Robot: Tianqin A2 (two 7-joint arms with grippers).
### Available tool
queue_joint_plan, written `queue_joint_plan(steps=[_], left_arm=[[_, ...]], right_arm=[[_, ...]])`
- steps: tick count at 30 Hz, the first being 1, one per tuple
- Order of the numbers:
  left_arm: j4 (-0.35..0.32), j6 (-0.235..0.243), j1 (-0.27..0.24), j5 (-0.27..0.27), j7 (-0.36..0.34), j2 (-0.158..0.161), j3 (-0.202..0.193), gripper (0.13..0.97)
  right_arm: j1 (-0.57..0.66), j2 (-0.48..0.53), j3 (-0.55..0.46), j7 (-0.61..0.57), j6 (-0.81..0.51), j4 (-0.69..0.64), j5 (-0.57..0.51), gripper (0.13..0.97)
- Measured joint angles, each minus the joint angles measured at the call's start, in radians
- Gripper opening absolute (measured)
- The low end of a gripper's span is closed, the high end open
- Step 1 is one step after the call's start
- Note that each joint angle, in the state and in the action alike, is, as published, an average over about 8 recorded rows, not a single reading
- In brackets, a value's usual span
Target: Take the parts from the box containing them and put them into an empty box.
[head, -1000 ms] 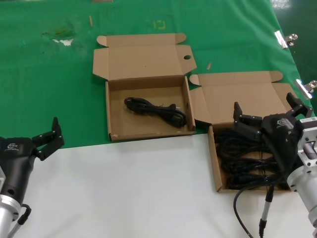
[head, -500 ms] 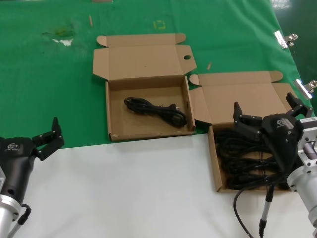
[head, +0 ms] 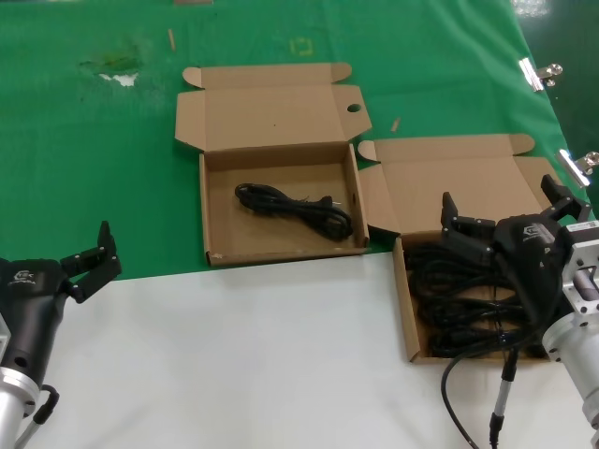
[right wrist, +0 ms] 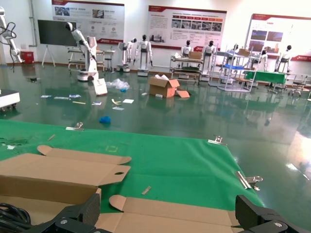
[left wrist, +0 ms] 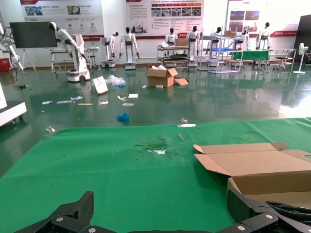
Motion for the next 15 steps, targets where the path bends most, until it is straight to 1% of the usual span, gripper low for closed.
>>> queue_joint_plan(steps=[15], left_arm=[[0.0,0.0,0.0,0.0,0.0,0.0,0.0,0.966]], right_arm=[[0.0,0.0,0.0,0.0,0.0,0.0,0.0,0.966]])
